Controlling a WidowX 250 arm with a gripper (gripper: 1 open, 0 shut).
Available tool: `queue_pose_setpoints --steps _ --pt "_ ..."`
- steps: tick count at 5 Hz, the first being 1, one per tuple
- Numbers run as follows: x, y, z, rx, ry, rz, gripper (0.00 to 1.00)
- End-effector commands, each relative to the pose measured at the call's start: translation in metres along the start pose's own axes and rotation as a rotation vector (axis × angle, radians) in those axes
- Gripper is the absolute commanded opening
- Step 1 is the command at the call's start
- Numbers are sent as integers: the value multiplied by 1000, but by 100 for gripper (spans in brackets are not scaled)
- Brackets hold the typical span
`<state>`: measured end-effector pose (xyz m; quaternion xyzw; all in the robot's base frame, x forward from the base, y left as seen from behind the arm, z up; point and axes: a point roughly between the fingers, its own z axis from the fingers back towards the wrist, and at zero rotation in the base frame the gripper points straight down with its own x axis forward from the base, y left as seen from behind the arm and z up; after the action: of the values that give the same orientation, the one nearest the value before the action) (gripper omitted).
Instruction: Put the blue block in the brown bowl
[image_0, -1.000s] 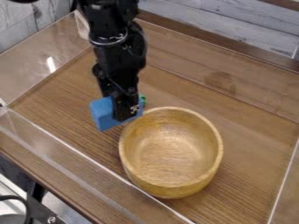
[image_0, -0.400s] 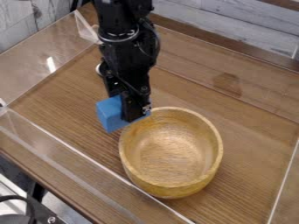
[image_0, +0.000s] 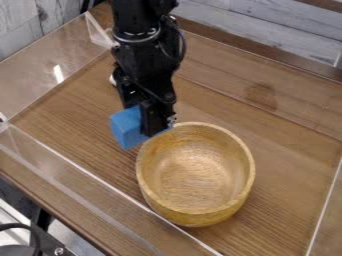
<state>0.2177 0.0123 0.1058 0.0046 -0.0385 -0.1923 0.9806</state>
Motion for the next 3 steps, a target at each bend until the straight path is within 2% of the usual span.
queue_pose_setpoints --steps 1,3 --pt "10 2 18 35 -60 20 0" --pt "11 -1 23 37 -61 63 0"
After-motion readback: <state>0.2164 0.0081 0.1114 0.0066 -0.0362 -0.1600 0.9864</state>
